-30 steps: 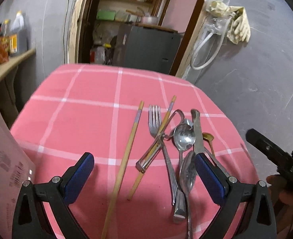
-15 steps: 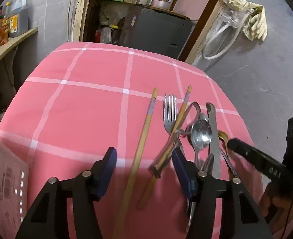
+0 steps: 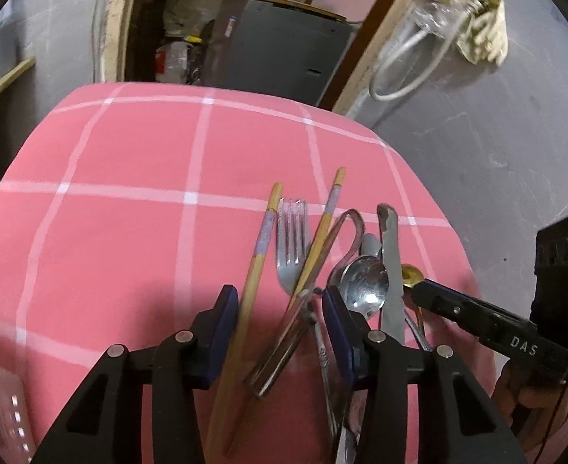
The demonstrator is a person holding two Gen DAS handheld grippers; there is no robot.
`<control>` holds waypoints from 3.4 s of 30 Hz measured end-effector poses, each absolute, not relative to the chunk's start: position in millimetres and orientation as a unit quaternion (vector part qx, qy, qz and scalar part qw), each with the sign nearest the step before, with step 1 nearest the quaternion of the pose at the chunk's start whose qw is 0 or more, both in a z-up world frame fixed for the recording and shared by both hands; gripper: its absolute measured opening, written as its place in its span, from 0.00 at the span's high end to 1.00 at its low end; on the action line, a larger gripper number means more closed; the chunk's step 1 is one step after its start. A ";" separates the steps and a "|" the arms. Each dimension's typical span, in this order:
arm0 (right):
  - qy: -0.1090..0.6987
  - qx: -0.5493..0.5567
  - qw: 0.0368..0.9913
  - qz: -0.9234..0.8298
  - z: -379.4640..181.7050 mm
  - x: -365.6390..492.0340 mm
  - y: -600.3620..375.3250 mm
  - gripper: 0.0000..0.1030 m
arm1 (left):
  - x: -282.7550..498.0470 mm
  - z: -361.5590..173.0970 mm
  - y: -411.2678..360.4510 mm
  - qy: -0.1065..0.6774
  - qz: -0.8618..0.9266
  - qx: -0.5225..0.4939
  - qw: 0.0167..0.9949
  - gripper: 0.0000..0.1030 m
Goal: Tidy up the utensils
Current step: 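Grasp the wire tongs with the left tool while the right grasps a gold spoon, then carry the tongs and gold spoon to the white caddy and open both tools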
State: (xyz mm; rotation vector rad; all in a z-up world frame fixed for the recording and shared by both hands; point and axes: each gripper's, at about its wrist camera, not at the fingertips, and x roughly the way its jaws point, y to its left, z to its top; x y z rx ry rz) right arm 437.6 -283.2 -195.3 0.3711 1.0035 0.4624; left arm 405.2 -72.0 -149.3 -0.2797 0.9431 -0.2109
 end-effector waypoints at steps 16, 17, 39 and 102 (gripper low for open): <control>0.480 0.233 0.817 0.218 -206.2 447.2 -284.2 0.94 | 445.0 -137.4 -105.3 0.475 -0.157 -0.042 0.865 0.91; 0.480 0.237 0.816 0.218 -207.1 446.9 -286.2 0.94 | 447.8 -136.7 -105.5 0.479 -0.156 -0.038 0.863 0.92; 0.397 0.252 0.862 0.187 -148.1 386.2 -319.0 0.97 | 402.0 -97.2 -84.5 0.455 -0.165 -0.076 0.872 0.98; 0.247 0.111 0.895 0.354 -17.0 314.1 -54.6 0.97 | 230.7 -19.9 138.4 0.151 -0.075 -0.188 0.968 0.98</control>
